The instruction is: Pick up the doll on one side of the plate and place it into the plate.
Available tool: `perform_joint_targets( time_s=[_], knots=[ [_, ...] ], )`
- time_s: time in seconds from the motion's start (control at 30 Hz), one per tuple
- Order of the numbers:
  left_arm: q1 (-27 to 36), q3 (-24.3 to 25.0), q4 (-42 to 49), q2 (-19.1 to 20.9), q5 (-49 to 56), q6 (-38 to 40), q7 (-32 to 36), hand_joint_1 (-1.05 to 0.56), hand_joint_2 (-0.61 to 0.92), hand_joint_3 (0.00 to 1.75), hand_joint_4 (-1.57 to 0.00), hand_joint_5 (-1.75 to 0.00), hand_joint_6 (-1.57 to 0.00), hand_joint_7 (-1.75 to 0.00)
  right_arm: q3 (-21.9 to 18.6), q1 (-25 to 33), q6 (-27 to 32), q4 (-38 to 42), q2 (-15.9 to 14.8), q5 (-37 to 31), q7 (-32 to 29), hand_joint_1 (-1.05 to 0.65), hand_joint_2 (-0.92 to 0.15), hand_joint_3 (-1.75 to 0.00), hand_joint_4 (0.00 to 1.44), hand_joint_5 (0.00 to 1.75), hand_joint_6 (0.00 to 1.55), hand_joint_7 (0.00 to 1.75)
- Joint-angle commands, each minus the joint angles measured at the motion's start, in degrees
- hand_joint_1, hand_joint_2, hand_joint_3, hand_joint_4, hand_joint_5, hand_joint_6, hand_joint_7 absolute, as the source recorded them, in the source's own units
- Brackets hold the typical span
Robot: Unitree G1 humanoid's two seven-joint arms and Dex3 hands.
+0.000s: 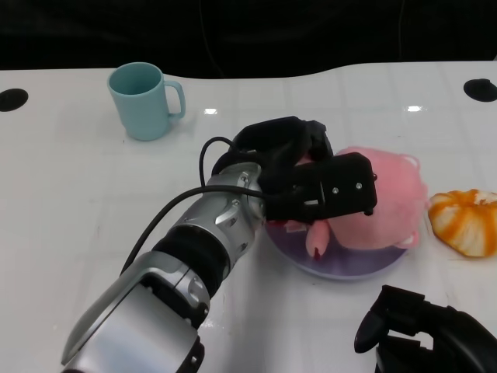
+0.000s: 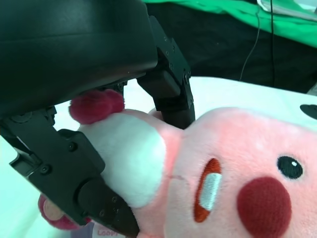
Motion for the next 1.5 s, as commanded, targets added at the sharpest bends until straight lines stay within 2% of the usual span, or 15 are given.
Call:
perform_joint_targets(
  time_s=[0.03, 0.1, 0.13, 0.17, 0.23, 0.4, 0.7, 1.03, 1.13, 1.27, 1.47, 1.5],
  knots=[
    [-2.0, 0.1, -0.3, 0.2, -0.6, -0.1, -1.7, -0.3, 0.92, 0.07, -0.53, -1.4, -0.71, -0.19, -0.6, 0.2, 0.5, -1.0, -0.4, 0.5, -0.2, -0.06, -0.61, -1.25, 0.67, 1.75, 0.52, 1.6],
    [-2.1, -0.5, -0.9, 0.6, -0.1, 0.3, -2.9, -0.41, 0.92, 0.12, -0.31, -1.0, -0.53, -0.07, -0.6, 0.1, 0.2, -0.9, -0.5, 0.4, -0.1, -0.06, -0.61, -1.25, 0.68, 1.75, 0.52, 1.6],
    [-2.1, -1.0, -1.2, 0.9, 0.4, 0.3, -3.2, -0.43, 0.92, 0.14, -0.27, -0.89, -0.49, -0.04, -0.7, 0.1, 0.1, -0.9, -0.6, 0.3, 0.0, -0.07, -0.61, -1.25, 0.68, 1.75, 0.52, 1.6],
    [-1.9, -1.4, -1.5, 1.2, 0.8, 0.2, -3.0, -0.51, 0.92, 0.16, -0.18, -0.67, -0.38, -0.02, -0.7, 0.0, -0.1, -0.8, -0.7, 0.3, 0.1, -0.06, -0.61, -1.25, 0.68, 1.75, 0.52, 1.6],
    [-1.5, -2.0, -2.1, 1.7, 1.5, 0.1, -2.7, -0.59, 0.92, 0.18, -0.09, -0.51, -0.29, 0.0, -0.9, 0.0, -0.4, -0.6, -0.8, 0.2, 0.2, -0.05, -0.61, -1.26, 0.68, 1.75, 0.52, 1.6],
    [-1.1, -3.6, -4.6, 3.4, 3.0, 0.9, -5.0, -0.74, 0.92, 0.3, 0.0, -0.34, -0.15, 0.0, -1.3, -0.2, 0.2, -0.5, -0.8, 0.6, 0.2, -0.03, -0.61, -1.27, 0.67, 1.75, 0.52, 1.6],
    [1.3, -3.9, -10.7, 6.8, 2.7, 1.3, -8.7, -0.87, 0.92, 0.35, 0.0, -0.33, -0.11, -0.01, -1.8, 0.0, 0.1, -0.3, -0.9, 0.7, 0.4, -0.04, -0.62, -1.25, 0.67, 1.75, 0.51, 1.6],
    [9.0, -1.8, -25.3, 13.6, 0.6, 0.3, -13.2, -0.86, 0.92, 0.35, 0.0, -0.29, -0.12, -0.01, -2.2, -0.4, -0.2, 0.8, -0.8, 0.8, 0.8, -0.05, -0.64, -1.21, 0.67, 1.75, 0.51, 1.59],
    [12.6, 0.4, -30.0, 15.0, -1.8, -0.6, -14.1, -0.84, 0.92, 0.33, 0.0, -0.35, -0.14, -0.02, -2.3, -0.2, -0.5, 0.9, -1.0, 0.6, 1.0, -0.05, -0.64, -1.21, 0.67, 1.75, 0.51, 1.59],
    [17.3, 2.9, -37.0, 16.6, -5.1, -1.6, -16.0, -0.81, 0.92, 0.32, 0.0, -0.51, -0.17, -0.03, -2.9, 0.3, 0.2, 0.2, -1.1, 0.9, 1.1, -0.05, -0.64, -1.21, 0.66, 1.75, 0.51, 1.59],
    [22.5, 7.4, -44.6, 17.0, -12.6, -1.8, -19.9, -0.79, 0.92, 0.3, 0.0, -0.62, -0.21, -0.05, -3.2, 0.5, -0.1, 0.2, -1.3, 0.9, 1.4, -0.05, -0.64, -1.2, 0.66, 1.75, 0.51, 1.59],
    [23.5, 8.6, -45.9, 16.9, -14.7, -1.9, -20.9, -0.77, 0.92, 0.27, 0.0, -0.72, -0.24, -0.06, -3.2, 0.4, 0.0, 0.2, -1.3, 0.9, 1.4, -0.05, -0.64, -1.2, 0.66, 1.75, 0.51, 1.59]
  ],
)
